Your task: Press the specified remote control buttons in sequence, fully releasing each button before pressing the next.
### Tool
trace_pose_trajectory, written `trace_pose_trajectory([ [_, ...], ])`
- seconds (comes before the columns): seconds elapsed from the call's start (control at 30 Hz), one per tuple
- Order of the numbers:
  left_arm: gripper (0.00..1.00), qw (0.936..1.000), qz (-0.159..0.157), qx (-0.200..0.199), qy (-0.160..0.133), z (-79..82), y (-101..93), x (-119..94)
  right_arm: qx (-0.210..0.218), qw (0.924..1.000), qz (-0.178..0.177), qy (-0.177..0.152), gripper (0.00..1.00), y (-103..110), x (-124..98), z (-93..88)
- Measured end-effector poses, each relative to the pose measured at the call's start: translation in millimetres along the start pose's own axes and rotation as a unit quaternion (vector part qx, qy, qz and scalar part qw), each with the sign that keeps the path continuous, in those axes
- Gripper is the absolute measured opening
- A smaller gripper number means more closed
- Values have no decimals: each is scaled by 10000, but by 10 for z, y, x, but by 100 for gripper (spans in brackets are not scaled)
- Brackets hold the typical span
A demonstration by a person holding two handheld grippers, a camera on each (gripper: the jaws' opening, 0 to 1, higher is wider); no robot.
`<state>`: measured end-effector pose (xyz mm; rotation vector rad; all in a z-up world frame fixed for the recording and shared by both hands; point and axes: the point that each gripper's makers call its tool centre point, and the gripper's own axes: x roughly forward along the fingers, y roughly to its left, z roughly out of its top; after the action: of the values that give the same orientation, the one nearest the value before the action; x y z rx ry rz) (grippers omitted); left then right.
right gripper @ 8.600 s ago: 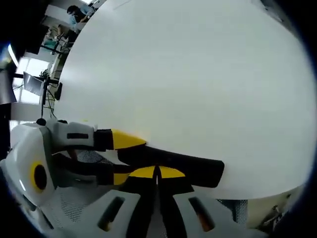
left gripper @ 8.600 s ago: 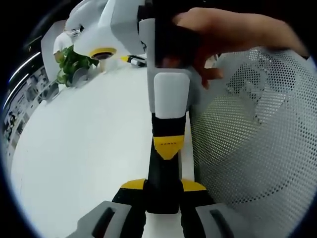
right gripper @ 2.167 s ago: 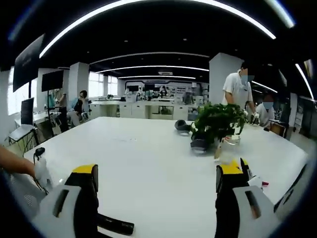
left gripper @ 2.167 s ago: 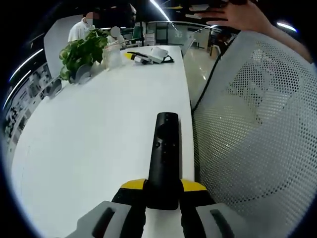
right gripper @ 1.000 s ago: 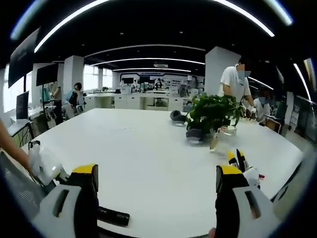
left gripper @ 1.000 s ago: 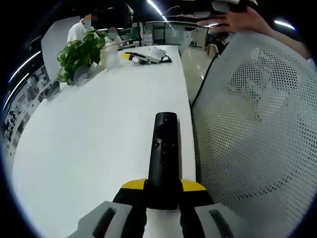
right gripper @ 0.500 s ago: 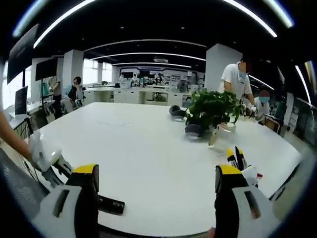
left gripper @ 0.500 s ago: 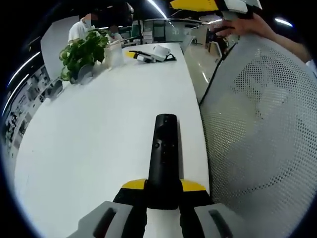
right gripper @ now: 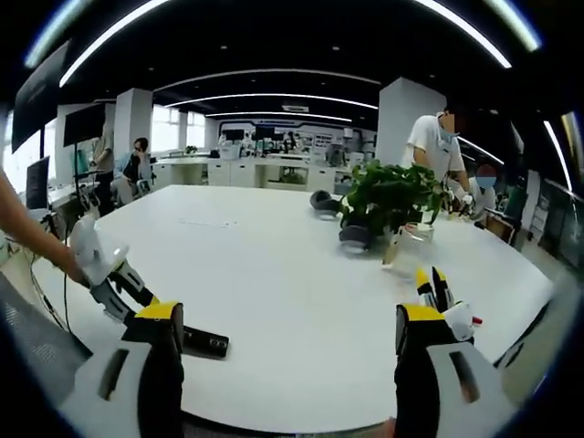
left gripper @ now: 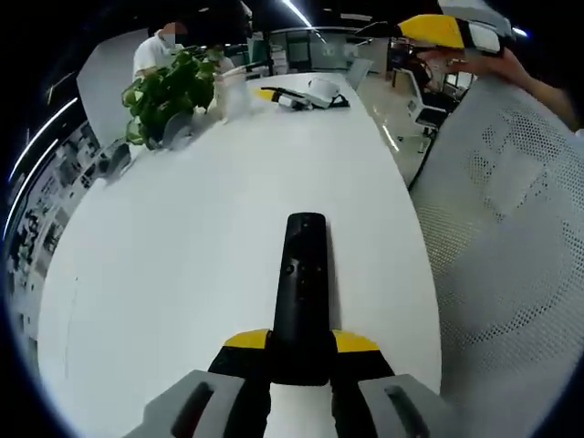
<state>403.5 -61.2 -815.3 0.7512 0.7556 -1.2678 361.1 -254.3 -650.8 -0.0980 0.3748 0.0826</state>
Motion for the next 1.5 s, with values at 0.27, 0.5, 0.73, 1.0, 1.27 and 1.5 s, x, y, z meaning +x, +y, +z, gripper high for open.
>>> trace_pose_trajectory([
  [0.27, 23, 9999, 95, -40, 51, 9, 242, 9, 9, 10000, 1, 66, 100, 0, 2, -24],
  [0.5, 23, 9998, 153, 42, 138, -8, 455, 23, 52, 10000, -21, 81, 100, -11, -2, -29],
  [0.73, 23, 9991, 263, 187, 278, -12, 719, 40, 69, 9998, 6, 199, 100, -1, 15, -69],
  [1.0, 23, 9979, 328, 376, 410, 29, 948, 108, 65, 9996, 26, 272, 99, 3, 18, -94],
  [1.27, 23, 9970, 390, 463, 474, 106, 1236, 154, 45, 9995, 38, 306, 98, 3, 29, -107],
  [1.5, 23, 9960, 530, 483, 524, 167, 1568, 174, 53, 9992, 21, 402, 98, -2, 41, -144],
])
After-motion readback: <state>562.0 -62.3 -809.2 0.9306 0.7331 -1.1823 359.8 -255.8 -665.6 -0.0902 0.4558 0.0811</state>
